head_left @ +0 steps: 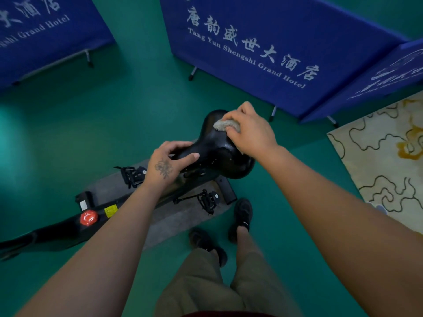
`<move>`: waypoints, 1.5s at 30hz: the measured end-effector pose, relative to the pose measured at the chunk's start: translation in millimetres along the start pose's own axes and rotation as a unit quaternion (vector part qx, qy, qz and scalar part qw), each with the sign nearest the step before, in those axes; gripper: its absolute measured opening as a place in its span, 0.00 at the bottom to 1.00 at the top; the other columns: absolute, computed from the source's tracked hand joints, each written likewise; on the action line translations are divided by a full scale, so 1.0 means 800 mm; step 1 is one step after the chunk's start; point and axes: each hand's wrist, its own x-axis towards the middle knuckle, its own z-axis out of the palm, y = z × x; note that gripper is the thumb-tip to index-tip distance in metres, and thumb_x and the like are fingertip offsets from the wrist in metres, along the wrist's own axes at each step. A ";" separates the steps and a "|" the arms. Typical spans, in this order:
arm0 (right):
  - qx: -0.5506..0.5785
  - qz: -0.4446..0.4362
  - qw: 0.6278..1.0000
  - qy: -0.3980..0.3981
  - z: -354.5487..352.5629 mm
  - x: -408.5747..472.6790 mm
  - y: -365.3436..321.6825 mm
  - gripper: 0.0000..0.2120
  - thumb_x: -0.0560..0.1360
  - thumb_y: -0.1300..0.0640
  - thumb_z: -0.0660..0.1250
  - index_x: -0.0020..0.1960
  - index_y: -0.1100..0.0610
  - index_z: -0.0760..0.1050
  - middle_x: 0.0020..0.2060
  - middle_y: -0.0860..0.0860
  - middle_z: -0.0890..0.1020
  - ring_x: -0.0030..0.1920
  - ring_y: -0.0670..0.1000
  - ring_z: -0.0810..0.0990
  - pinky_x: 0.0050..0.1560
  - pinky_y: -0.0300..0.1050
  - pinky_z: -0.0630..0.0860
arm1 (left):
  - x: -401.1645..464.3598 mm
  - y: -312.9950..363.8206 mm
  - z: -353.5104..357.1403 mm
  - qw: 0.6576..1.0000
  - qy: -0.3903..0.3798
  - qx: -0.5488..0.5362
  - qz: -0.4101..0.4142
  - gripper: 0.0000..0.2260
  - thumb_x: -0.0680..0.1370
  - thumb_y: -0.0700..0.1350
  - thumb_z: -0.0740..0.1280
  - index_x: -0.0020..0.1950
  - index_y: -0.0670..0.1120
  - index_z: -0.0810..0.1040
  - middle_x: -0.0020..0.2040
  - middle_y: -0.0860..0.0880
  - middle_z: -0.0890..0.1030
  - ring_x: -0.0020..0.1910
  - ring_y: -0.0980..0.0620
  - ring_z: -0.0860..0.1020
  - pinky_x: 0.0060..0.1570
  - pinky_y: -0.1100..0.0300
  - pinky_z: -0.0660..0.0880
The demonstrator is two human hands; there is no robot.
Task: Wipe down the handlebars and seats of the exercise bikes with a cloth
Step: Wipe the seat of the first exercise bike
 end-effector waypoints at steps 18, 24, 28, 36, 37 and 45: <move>-0.030 -0.055 0.998 -0.027 -0.003 0.011 -0.018 0.13 0.80 0.50 0.67 0.64 0.45 0.80 0.56 0.49 0.73 0.54 0.55 0.78 0.47 0.49 0.73 | 0.000 -0.005 0.001 1.000 0.002 0.006 0.003 0.14 0.73 0.54 0.81 0.57 0.62 0.84 0.59 0.55 0.82 0.61 0.57 0.79 0.64 0.61 0.72; -0.032 -0.088 0.996 -0.007 0.013 -0.060 -0.007 0.10 0.75 0.52 0.71 0.56 0.48 0.82 0.52 0.49 0.75 0.52 0.55 0.78 0.43 0.52 0.78 | 0.000 -0.007 0.003 1.000 0.001 0.008 0.001 0.15 0.73 0.53 0.81 0.58 0.58 0.85 0.59 0.53 0.82 0.57 0.65 0.79 0.54 0.77 0.69; -0.060 -0.113 0.991 -0.043 0.005 -0.079 -0.002 0.10 0.75 0.53 0.71 0.56 0.48 0.83 0.52 0.49 0.74 0.53 0.54 0.77 0.42 0.50 0.77 | 0.003 -0.008 0.003 1.000 0.001 0.017 0.003 0.15 0.73 0.53 0.81 0.59 0.57 0.86 0.58 0.53 0.82 0.55 0.68 0.78 0.51 0.81 0.67; -0.036 -0.101 0.994 -0.030 0.005 -0.024 -0.017 0.12 0.79 0.51 0.69 0.61 0.45 0.81 0.56 0.49 0.74 0.59 0.54 0.75 0.49 0.53 0.78 | 0.003 -0.010 0.005 1.000 0.008 0.013 0.003 0.16 0.73 0.52 0.81 0.59 0.56 0.86 0.58 0.54 0.82 0.56 0.68 0.78 0.52 0.81 0.67; -0.035 -0.099 0.994 -0.030 0.008 -0.027 -0.015 0.12 0.78 0.51 0.69 0.61 0.45 0.81 0.56 0.49 0.74 0.59 0.55 0.75 0.49 0.53 0.78 | 0.003 -0.010 0.005 1.000 0.008 0.011 0.003 0.16 0.73 0.52 0.81 0.60 0.56 0.86 0.58 0.54 0.82 0.56 0.67 0.78 0.52 0.80 0.68; -0.060 -0.142 0.988 -0.024 0.006 -0.060 0.009 0.11 0.73 0.54 0.70 0.54 0.47 0.84 0.49 0.48 0.74 0.49 0.54 0.73 0.47 0.54 0.76 | 0.003 -0.012 0.008 1.000 0.016 -0.007 -0.005 0.16 0.72 0.54 0.82 0.59 0.57 0.87 0.58 0.54 0.82 0.59 0.58 0.81 0.61 0.65 0.73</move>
